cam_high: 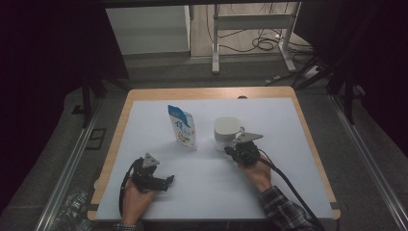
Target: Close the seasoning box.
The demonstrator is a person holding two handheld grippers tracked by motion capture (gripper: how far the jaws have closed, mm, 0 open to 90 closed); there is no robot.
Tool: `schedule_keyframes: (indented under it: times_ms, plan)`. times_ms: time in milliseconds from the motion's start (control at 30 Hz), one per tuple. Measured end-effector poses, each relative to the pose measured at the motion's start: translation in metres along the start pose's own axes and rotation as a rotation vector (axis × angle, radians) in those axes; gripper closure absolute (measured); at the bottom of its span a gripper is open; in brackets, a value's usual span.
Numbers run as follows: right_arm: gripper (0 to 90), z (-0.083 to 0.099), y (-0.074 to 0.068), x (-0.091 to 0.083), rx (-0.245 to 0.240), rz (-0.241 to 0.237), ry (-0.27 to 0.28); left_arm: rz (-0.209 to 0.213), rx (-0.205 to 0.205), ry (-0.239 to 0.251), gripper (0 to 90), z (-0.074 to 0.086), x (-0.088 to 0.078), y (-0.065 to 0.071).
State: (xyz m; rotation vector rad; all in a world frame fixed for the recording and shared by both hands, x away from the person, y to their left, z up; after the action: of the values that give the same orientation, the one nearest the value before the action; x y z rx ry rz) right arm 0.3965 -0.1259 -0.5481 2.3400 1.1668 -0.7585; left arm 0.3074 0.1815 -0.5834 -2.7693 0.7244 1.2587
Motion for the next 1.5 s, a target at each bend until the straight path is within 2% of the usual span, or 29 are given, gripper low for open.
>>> schedule_keyframes:
  times_ms: [400,867,1233,1500]
  plan:
    - [89.0,-0.005,0.0,0.007,-0.018,0.011,-0.006,0.0,0.0,0.0,0.4,0.0,0.0,0.0]
    - [85.2,-0.007,0.002,0.0,-0.016,0.015,-0.008,0.0,0.0,0.0,0.4,0.0,0.0,0.0]
    - [73.5,-0.007,-0.002,-0.003,-0.019,0.011,-0.015,0.0,0.0,0.0,0.4,0.0,0.0,0.0]
    - [64.4,-0.008,-0.004,-0.013,-0.032,0.016,-0.02,0.0,0.0,0.0,0.4,0.0,0.0,0.0]
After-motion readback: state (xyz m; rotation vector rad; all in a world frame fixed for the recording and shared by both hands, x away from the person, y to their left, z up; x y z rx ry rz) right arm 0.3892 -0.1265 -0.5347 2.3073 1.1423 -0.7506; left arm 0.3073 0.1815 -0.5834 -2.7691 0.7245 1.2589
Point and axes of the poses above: each handheld gripper's, and its own axes: x roughly forward along the jaws, z roughly out of its underside, y roughly to its right, the point moved 4 cm from there along x, roughly forward along the jaws, and after that the axes turned 10 degrees about -x, right-handed, at the moved point
